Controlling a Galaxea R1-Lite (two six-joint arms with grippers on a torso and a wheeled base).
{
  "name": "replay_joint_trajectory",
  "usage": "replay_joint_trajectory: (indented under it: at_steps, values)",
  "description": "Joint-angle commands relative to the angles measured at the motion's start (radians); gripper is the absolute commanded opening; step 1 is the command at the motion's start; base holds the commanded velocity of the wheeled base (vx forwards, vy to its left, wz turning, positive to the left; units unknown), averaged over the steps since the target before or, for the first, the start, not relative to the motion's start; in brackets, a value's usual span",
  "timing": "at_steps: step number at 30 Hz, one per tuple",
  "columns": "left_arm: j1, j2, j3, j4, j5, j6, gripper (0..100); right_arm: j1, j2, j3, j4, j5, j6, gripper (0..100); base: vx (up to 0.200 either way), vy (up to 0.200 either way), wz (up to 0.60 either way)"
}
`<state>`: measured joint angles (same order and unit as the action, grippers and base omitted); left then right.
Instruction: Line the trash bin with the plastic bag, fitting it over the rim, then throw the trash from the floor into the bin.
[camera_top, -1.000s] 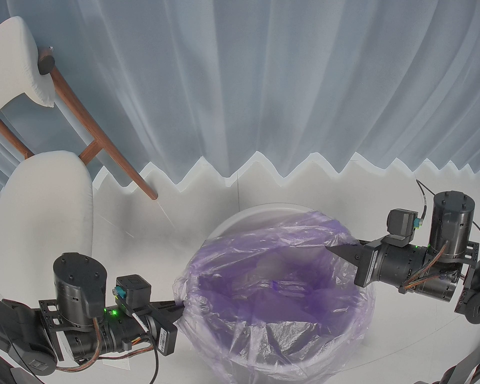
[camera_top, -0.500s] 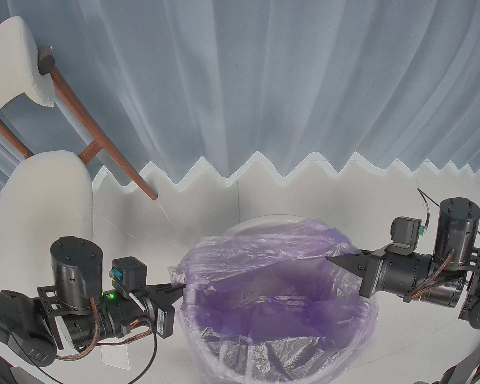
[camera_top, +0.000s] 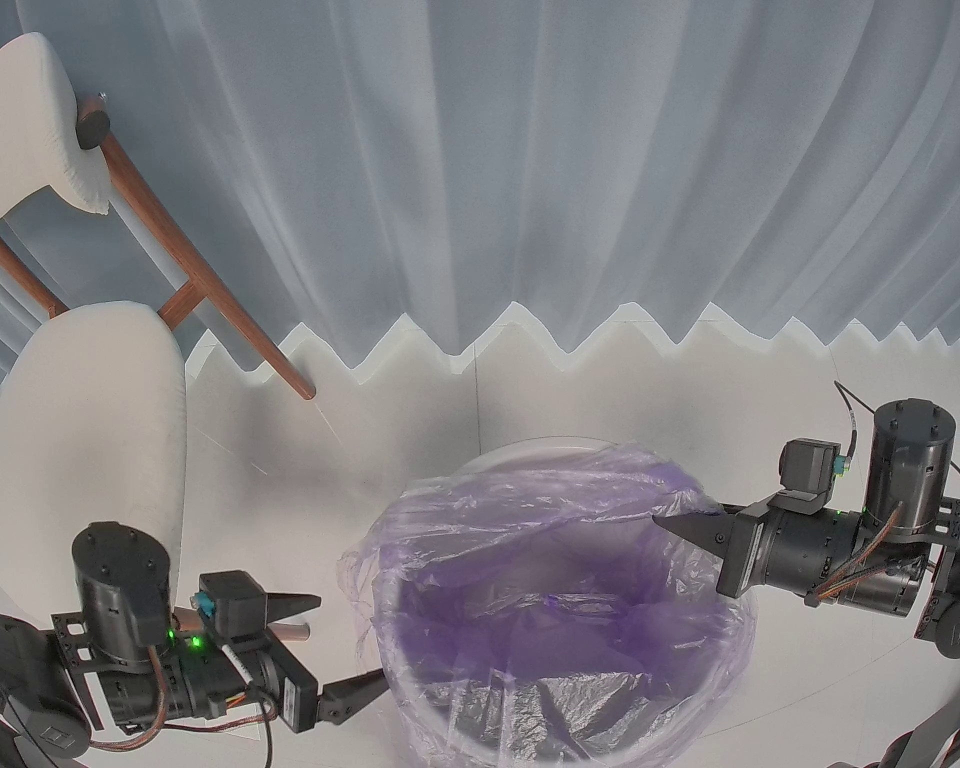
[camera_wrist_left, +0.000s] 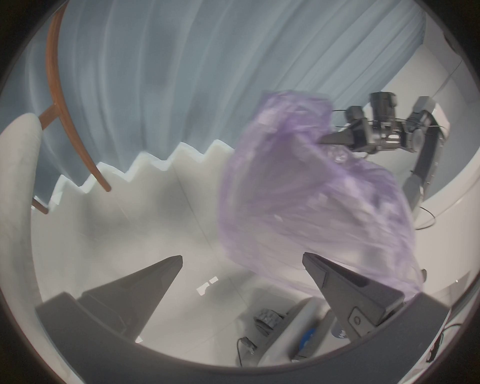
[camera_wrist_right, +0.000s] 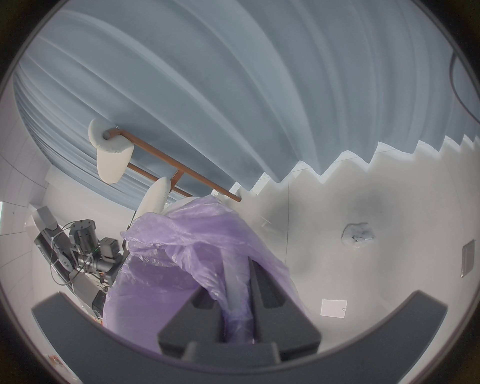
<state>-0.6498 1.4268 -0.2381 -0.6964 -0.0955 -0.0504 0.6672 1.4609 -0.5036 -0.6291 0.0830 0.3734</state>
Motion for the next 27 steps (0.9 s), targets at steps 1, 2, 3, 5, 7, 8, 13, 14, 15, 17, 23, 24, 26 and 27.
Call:
replay_joint_trajectory:
  at_steps: [1,2,3,5,7,8,13,14,15,17,23,24,26,27]
  values:
    - [0.002,-0.101,0.118,-0.054,-0.095,0.001,100,-0.02,0.032,0.01,0.002,0.0,-0.005,0,0.0,0.0,0.0]
    - [0.004,-0.105,0.137,-0.077,-0.113,0.003,100,-0.02,0.035,0.014,0.002,0.0,-0.008,0,0.0,0.0,0.0]
    - [0.007,-0.108,0.161,-0.107,-0.131,0.004,100,-0.021,0.039,0.02,0.002,0.0,-0.016,0,0.0,0.0,0.0]
    - [0.012,-0.109,0.192,-0.178,-0.17,0.024,100,-0.031,0.05,0.036,0.0,0.0,-0.042,0,0.0,0.0,0.0]
    - [0.015,-0.109,0.198,-0.212,-0.205,0.041,100,-0.038,0.056,0.048,-0.003,0.001,-0.067,0,0.0,0.0,0.0]
    - [0.03,-0.108,0.189,-0.249,-0.262,0.064,100,-0.041,0.064,0.068,-0.009,0.001,-0.114,0,0.0,0.0,0.0]
    - [0.067,-0.077,0.071,-0.227,-0.248,0.101,100,-0.04,0.075,0.102,-0.011,0.001,-0.225,0,0.0,0.0,0.0]
    - [0.067,-0.06,0.029,-0.196,-0.185,0.109,100,-0.04,0.076,0.103,-0.011,0.001,-0.243,0,0.0,0.0,0.0]
    - [0.067,-0.052,-0.007,-0.163,-0.138,0.119,100,-0.04,0.079,0.103,-0.011,0.0,-0.251,0,0.0,0.0,0.0]
    - [0.065,-0.037,-0.061,-0.126,-0.119,0.142,100,-0.04,0.09,0.102,-0.012,0.0,-0.254,0,0.0,0.0,0.0]
    - [0.071,-0.002,-0.052,-0.117,-0.115,0.162,100,-0.04,0.105,0.103,-0.014,0.0,-0.255,0,0.0,0.0,0.0]
    - [0.073,-0.005,-0.04,-0.117,-0.116,0.167,100,-0.038,0.105,0.105,-0.014,0.0,-0.255,0,0.0,0.0,0.0]
    - [0.071,-0.011,-0.047,-0.12,-0.128,0.195,100,-0.035,0.102,0.108,-0.014,0.0,-0.258,0,0.0,0.0,0.0]
    - [0.071,-0.011,-0.058,-0.126,-0.151,0.208,100,-0.034,0.101,0.109,-0.014,0.001,-0.258,0,0.0,0.0,0.0]
